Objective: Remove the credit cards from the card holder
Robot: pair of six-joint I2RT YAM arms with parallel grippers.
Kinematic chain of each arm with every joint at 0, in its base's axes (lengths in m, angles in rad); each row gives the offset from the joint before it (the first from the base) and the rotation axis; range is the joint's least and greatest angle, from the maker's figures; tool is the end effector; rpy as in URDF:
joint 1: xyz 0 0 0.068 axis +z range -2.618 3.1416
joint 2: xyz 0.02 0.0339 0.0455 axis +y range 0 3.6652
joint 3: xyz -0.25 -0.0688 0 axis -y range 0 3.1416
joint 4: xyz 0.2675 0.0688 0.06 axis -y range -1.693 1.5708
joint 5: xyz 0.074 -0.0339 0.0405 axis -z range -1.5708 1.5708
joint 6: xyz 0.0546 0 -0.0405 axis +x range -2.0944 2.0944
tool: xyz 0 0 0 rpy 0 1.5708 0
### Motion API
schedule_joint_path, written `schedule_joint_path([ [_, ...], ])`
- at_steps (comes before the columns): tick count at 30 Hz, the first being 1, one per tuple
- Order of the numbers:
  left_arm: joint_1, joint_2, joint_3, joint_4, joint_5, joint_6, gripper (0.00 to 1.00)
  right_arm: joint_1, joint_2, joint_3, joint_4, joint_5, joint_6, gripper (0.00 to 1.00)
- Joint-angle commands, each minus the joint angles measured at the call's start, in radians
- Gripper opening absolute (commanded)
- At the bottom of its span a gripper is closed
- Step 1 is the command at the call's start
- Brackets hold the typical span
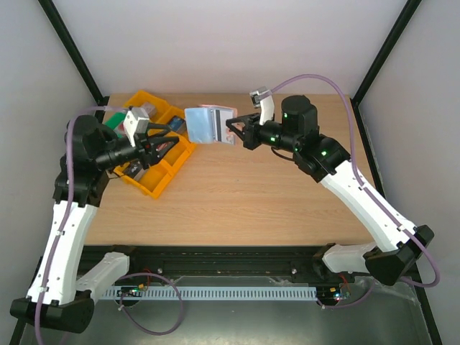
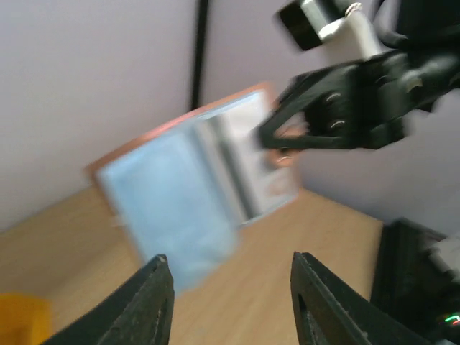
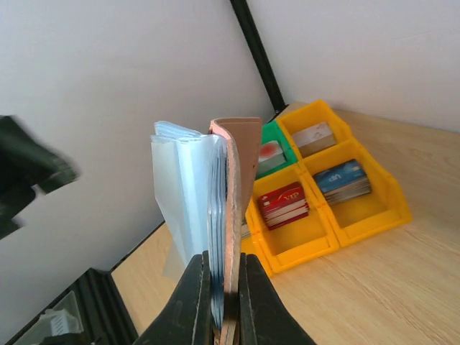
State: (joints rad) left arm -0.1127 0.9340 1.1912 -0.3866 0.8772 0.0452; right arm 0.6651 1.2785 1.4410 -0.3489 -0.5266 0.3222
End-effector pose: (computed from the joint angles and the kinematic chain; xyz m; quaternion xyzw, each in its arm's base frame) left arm 0.2166 -0.0668 0.4265 0.3330 0.6560 -0.3391 0.5863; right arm 0.2359 0.2199 0.4329 -0.2905 0.7041 0.4684 0.4477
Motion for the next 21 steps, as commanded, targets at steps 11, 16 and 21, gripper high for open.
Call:
schedule_joint_path([
  [11,-0.257,0.142,-0.028,0.342,0.054,-0.494,0.41,0.061,0.054,0.056,0.067,-0.001,0.046,0.02],
  [16,-0.247,0.145,-0.071,0.334,-0.025,-0.527,0.43,0.062,0.043,0.048,0.101,-0.067,0.049,0.02],
  [21,-0.228,0.135,-0.075,0.311,-0.055,-0.507,0.44,0.061,0.026,0.012,0.184,-0.186,0.062,0.02],
])
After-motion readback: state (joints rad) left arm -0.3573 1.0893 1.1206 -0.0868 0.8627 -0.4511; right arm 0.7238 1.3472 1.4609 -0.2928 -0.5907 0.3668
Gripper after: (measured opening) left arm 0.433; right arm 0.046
